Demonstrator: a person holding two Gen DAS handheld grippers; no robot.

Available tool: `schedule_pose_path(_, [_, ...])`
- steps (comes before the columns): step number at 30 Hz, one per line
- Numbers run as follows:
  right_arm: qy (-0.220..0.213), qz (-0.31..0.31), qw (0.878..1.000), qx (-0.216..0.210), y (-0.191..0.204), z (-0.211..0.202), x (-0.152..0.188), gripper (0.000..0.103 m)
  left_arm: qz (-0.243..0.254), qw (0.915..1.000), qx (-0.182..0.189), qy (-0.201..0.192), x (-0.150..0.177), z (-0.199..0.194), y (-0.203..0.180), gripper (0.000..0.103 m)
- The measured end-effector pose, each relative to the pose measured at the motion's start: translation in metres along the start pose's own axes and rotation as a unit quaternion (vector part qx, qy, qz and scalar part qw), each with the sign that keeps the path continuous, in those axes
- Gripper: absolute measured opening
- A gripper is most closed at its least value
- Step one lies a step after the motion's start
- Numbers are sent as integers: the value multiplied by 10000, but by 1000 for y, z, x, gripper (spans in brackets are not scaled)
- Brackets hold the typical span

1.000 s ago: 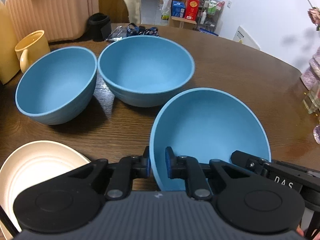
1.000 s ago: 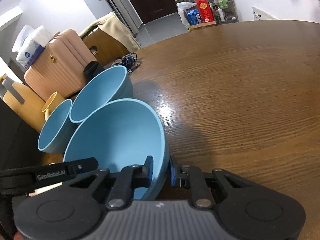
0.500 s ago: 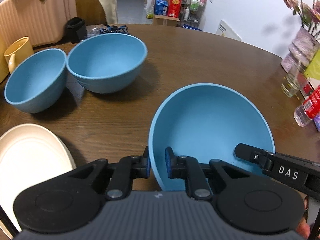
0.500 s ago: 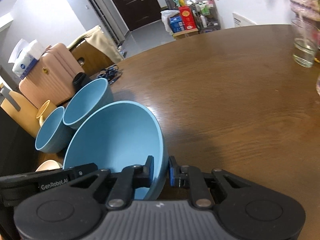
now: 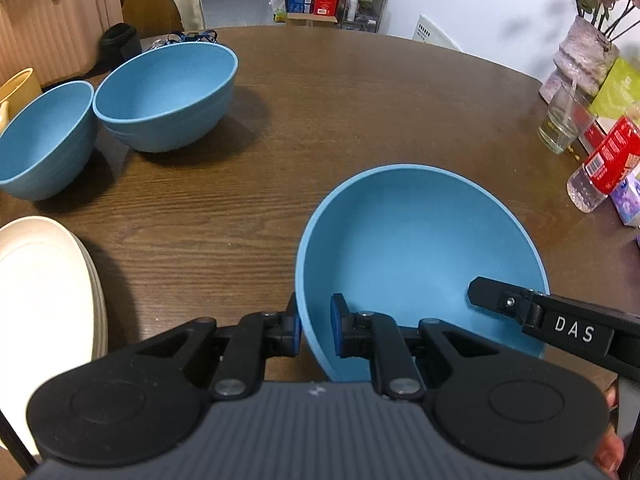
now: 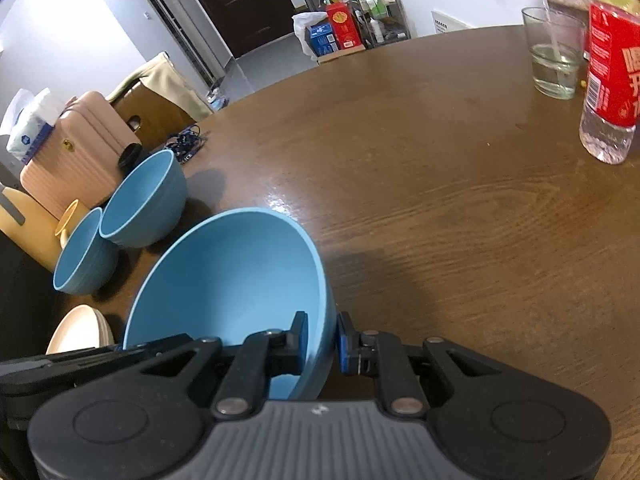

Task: Organize plates and bowls
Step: 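Lift the blue bowl with both grippers and carry it toward the water bottle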

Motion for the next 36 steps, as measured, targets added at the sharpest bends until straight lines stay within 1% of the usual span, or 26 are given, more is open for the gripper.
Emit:
schedule_pose_path(13, [67, 54, 9999, -84, -5, -1, 14, 14, 17, 10000, -37, 53, 14, -2, -1, 15])
schedule_pose_path(23, [121, 104, 9999, -45, -8, 5, 16, 14, 50, 9999, -38, 142, 18, 5, -3, 15])
schedule_pose_path(28, [131, 33, 9999, 0, -6, 8, 15, 14, 38, 9999, -21, 130, 18, 5, -3, 15])
schedule_pose_path(33, [67, -152, 9998, 67, 1, 7, 15, 22, 74, 9999, 21, 77, 18, 3, -4, 17])
schedule_pose_path(34, [41, -170, 9998, 75, 2, 6, 14, 32, 87, 9999, 20, 63, 18, 1, -3, 19])
schedule_pose_path(35, [4, -182, 9998, 104, 2, 4, 13, 46, 95, 9999, 22, 50, 17, 0, -3, 24])
schedule_pose_path(36, [-33, -200, 9997, 129, 2, 3, 12, 52, 96, 9999, 25, 27, 17, -2, -3, 28])
Point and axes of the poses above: each gripper's, at about its wrist camera, not at the fingertips, and z roughly the way its jaws point, y to its left, x to its underside, the point moved 9 cm from there along z, roughly the way its jaws point, and after that the axes turned 4 degrees about z, right-handed, at the moved point
